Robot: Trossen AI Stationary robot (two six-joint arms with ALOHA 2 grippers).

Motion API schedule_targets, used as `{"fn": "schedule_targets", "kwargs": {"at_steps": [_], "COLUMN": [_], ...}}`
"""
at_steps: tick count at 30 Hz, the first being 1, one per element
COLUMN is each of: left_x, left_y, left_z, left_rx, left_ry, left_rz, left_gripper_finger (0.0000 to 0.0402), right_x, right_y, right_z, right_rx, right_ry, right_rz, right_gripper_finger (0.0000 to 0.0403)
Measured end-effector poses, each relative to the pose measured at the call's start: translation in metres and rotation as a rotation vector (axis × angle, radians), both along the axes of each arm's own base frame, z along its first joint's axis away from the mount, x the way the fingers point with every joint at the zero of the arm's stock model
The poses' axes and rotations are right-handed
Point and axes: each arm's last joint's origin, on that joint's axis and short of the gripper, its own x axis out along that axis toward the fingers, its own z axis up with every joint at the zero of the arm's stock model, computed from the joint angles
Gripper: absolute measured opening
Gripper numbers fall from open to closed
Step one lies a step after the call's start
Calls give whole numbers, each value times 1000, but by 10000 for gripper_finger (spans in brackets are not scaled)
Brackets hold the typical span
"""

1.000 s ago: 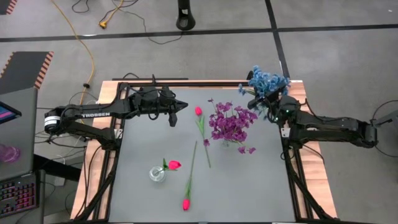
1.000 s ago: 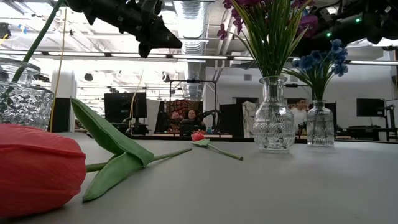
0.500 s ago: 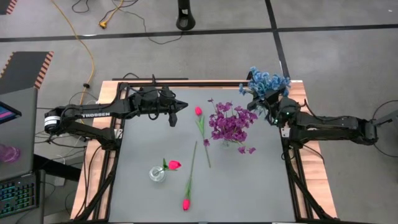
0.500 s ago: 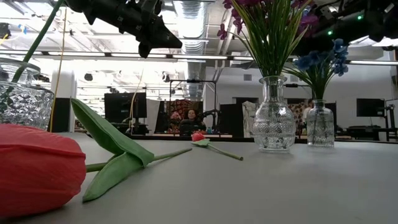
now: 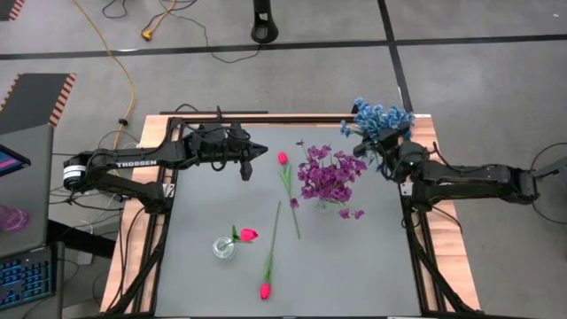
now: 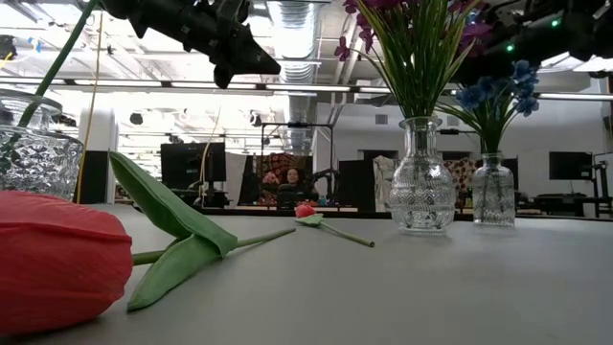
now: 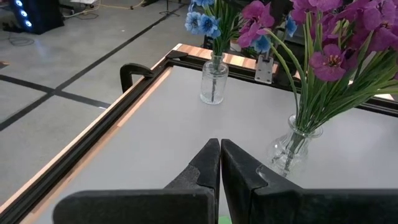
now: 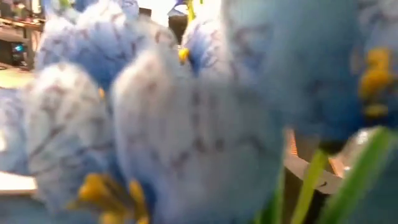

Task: Sort flowers into vase by color
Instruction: Put the blue flowers into the top transparent vase

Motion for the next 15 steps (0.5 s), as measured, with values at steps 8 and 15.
{"fn": "schedule_targets", "kwargs": {"at_steps": [8,15], "left_x": [0,0], "left_y": [0,0], "left_z": [0,0], "left_rx": [0,0], "left_ry": [0,0], "left_rz": [0,0], "left_gripper_finger": [0,0], "right_x": [-10,-19], "right_y": [10,19], "right_z": [10,13], "right_rx": [-10,-7], "right_ry": [-75,-86], "right_rz": [9,25], "right_gripper_finger": [212,212]}}
